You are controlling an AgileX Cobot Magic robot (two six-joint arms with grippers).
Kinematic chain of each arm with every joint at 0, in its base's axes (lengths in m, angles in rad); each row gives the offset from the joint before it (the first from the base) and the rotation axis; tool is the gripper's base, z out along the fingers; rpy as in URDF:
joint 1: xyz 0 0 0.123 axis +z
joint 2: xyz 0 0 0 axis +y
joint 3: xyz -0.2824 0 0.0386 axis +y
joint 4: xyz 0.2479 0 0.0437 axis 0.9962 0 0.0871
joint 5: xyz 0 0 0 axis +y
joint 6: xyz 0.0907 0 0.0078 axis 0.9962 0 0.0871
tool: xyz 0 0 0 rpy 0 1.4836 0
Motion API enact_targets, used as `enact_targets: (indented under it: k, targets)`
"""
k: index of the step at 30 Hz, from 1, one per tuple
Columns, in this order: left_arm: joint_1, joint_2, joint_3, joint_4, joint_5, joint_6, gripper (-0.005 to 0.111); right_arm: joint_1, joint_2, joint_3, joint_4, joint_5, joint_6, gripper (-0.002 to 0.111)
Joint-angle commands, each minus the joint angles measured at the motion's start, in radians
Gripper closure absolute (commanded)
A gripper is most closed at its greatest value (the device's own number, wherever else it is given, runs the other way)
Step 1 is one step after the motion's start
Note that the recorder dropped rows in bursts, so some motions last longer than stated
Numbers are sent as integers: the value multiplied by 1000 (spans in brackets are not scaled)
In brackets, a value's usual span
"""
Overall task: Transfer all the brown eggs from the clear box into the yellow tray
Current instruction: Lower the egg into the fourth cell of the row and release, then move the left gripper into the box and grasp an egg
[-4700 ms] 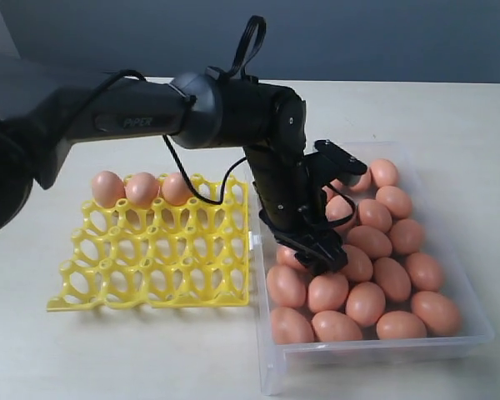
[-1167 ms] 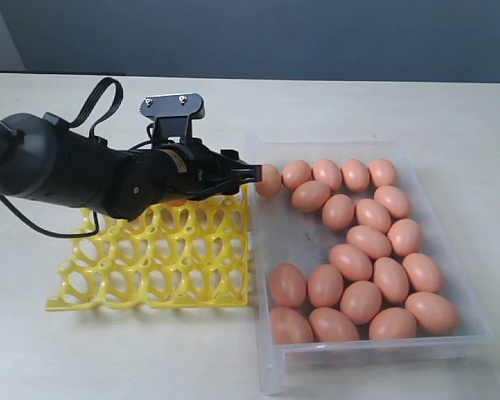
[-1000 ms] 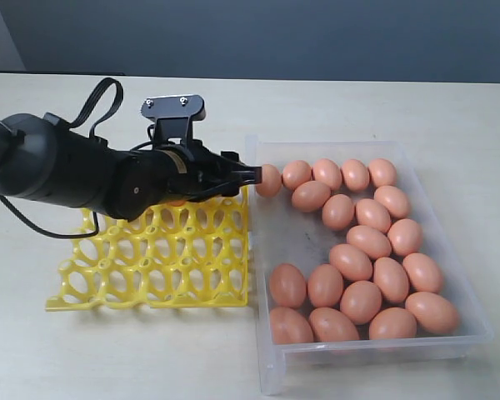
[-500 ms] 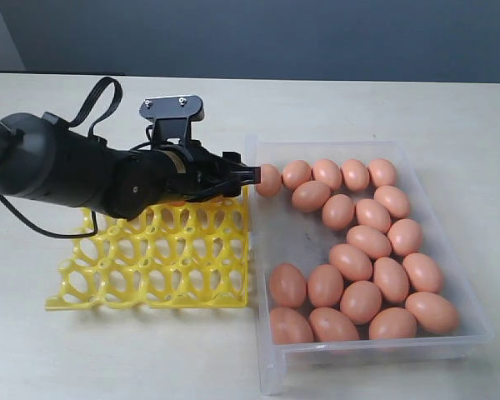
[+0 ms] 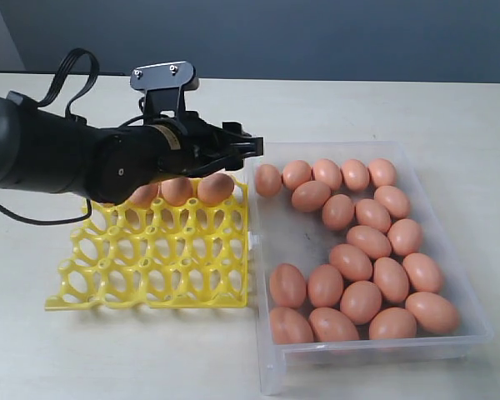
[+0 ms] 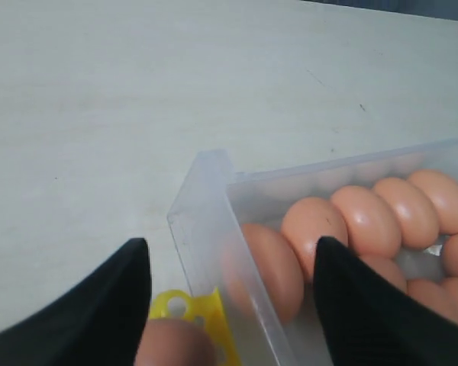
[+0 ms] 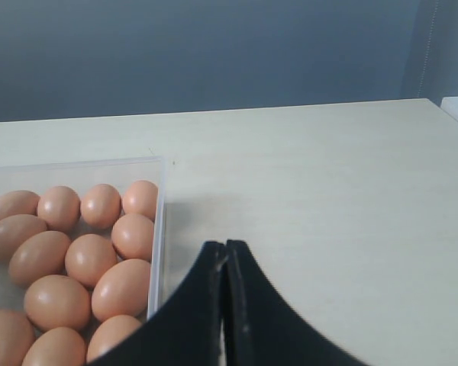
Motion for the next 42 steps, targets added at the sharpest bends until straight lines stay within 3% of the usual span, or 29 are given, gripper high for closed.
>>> enact_targets:
  k: [1,5,9,16,23,25,28,30,36,39,42]
  targets:
    - [-12,-12,-4,79,31,-41,71,0,-4,2,-1,-7,-5,109]
    - [-12,-14,-4,131,42,-41,106,0,-4,2,-1,-7,-5,109]
    - [-34,-43,-4,267,50,-57,106,0,-4,2,-1,-7,-5,109]
    - [-111,-91,-61,546,192,-120,106,0,-4,2,-1,-7,-5,109]
    - [-130,-75,-162,556,247,-120,106,0,-4,2,-1,-7,-5,109]
    - [-130,-55,-201,574,267,-111,101,0,-4,2,-1,-7,-5,109]
    - [-134,-16,-304,589,447,-83,80,0,-4,2,-1,-7,-5,109]
    - [-134,20,-379,541,604,39,68,0,-4,2,-1,-7,-5,109]
    - [-132,125,-571,79,917,588,66,0,-4,2,-1,-7,-5,109]
    - [-132,187,-664,-59,985,680,66,0,-4,2,-1,-7,-5,109]
    - [-132,249,-750,-64,1012,682,66,0,-4,2,-1,-7,-5,109]
